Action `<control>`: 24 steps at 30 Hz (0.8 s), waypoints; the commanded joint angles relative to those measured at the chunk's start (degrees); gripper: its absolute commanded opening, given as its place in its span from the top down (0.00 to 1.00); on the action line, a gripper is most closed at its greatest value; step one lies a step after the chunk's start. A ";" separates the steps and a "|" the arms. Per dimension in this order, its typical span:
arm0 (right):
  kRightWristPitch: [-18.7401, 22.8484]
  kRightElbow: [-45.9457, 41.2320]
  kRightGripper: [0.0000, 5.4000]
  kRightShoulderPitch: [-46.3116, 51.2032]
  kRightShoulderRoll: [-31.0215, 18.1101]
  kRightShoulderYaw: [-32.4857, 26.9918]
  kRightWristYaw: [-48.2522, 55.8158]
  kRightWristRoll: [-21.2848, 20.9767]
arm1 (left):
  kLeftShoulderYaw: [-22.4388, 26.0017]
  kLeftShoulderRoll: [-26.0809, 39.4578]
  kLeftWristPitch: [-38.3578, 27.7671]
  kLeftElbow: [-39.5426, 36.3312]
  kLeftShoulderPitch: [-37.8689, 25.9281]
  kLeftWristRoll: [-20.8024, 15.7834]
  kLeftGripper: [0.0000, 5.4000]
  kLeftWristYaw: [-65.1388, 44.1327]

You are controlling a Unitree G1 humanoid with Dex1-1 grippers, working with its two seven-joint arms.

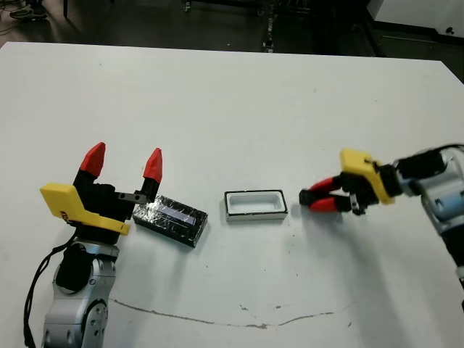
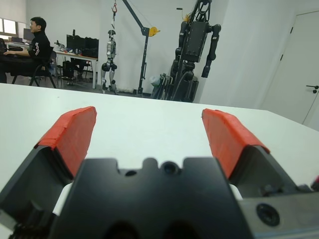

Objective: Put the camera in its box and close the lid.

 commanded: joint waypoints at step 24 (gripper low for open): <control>13.38 -3.22 0.69 -7.63 13.90 1.28 -1.64 8.02 | -0.01 0.18 1.64 -1.18 0.41 -0.01 0.00 0.55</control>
